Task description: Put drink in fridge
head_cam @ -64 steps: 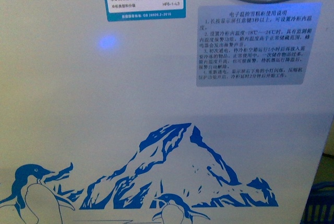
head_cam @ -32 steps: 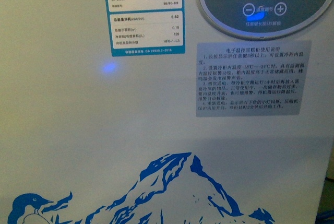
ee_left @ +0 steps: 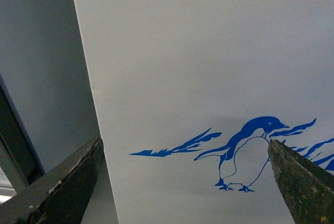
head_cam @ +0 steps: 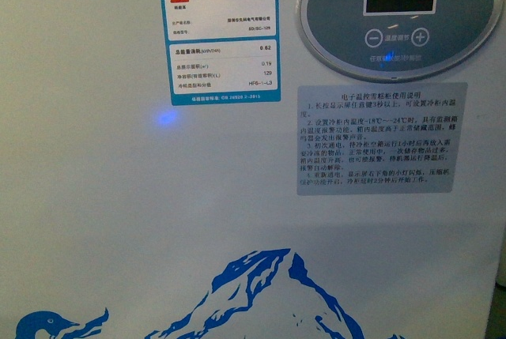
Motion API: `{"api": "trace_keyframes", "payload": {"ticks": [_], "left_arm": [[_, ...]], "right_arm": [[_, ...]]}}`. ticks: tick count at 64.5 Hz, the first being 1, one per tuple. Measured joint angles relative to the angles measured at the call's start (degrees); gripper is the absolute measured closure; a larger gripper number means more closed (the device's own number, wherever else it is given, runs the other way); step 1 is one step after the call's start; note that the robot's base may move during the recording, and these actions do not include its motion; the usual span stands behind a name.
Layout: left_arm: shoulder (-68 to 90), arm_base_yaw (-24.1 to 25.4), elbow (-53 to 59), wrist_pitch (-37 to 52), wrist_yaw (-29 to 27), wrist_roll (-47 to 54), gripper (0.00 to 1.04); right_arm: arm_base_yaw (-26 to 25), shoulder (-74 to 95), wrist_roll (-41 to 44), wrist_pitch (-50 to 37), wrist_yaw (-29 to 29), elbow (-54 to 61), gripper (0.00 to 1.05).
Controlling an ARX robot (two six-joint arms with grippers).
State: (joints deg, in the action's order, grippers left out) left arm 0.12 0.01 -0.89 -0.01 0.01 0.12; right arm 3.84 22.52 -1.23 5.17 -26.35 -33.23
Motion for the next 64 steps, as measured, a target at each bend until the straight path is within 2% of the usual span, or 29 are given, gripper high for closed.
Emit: {"api": "trace_keyframes", "payload": {"ticks": [15, 64], "left_arm": [[0.0, 0.0, 0.0, 0.0, -0.02, -0.02, 0.08], [0.0, 0.0, 0.0, 0.0, 0.02, 0.0, 0.08]], "right_arm": [[3.3, -1.68, 1.27, -2.97, -4.42, 6.05, 0.67], [3.93, -2.47, 2.08, -3.54, -4.55, 6.8, 0.68]]}}
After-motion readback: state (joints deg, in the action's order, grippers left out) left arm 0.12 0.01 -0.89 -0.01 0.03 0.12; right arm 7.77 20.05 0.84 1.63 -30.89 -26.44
